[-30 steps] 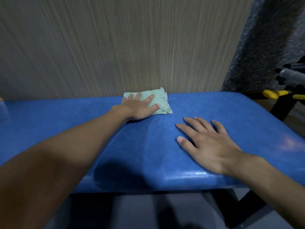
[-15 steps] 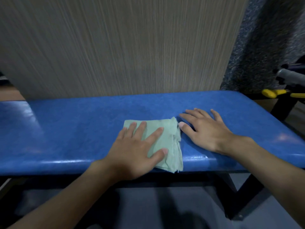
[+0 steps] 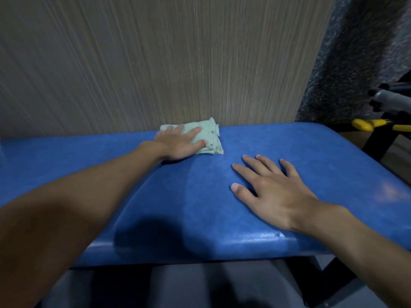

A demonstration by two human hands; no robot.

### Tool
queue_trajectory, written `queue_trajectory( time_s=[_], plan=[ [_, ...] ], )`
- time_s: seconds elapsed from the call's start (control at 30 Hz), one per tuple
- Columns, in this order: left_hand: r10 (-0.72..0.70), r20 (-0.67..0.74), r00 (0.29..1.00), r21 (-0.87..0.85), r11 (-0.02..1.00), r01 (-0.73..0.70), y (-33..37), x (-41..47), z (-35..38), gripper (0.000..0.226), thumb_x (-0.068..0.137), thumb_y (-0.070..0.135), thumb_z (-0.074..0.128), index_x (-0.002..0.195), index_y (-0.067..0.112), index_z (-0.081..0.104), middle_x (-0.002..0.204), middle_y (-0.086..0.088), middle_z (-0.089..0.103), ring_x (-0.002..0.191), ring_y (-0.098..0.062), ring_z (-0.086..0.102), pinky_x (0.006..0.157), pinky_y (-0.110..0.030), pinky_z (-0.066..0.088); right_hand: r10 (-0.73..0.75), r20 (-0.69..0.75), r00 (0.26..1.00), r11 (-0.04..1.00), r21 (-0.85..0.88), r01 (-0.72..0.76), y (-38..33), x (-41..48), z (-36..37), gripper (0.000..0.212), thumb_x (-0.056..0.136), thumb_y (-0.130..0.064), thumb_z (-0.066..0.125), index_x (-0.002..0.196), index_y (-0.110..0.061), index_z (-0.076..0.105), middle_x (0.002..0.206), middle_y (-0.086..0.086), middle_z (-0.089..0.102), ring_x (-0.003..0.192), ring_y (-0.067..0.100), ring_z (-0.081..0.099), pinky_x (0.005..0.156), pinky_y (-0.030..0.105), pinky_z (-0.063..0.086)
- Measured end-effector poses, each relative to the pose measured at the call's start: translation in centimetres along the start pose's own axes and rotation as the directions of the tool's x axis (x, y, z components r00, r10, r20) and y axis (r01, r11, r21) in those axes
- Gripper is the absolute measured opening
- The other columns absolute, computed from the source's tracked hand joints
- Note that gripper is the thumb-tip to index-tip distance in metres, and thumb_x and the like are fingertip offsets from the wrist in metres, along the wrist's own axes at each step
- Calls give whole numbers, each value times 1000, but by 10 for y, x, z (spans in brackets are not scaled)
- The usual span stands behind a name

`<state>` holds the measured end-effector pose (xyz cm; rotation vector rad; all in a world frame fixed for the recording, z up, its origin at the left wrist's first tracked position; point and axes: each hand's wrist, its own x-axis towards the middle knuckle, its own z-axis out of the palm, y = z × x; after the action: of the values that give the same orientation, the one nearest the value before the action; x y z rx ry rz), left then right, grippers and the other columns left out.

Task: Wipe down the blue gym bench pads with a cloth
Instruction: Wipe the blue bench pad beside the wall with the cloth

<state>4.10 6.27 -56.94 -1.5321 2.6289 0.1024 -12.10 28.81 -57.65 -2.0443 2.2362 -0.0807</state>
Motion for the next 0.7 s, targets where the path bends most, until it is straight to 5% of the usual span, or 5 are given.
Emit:
queue_trajectory(
  time_s=[0.23,0.43,0.7],
  plan=[
    [2,-14,1000,-5,1000,-2,0,-9,8,73,85,83,11,152,55,-1,167,-8,-1,153,-32,-1,122,-50,-1,8,-12,1000,1000,15,-8,0,0,0,66,93,-67,11,154,-41,12,165,-15,0,151,9,-7,121,49,-4],
    [57,-11,998,30,998,-57,11,-108,22,69,89,78,11,151,54,-7,167,-6,-7,153,-29,-8,122,-47,-3,17,-14,1000,999,31,-16,-1,-1,-2,65,94,-66,14,154,-42,14,165,-14,4,151,11,-3,121,49,-2],
    [71,-96,993,19,997,-70,30,-217,29,86,71,81,-6,152,53,-3,167,3,-10,153,-23,-12,121,-49,-6,12,-74,997,999,-30,-15,-6,-7,-7,58,99,-61,22,151,-37,30,163,-9,18,151,14,7,119,56,-2]
  ],
)
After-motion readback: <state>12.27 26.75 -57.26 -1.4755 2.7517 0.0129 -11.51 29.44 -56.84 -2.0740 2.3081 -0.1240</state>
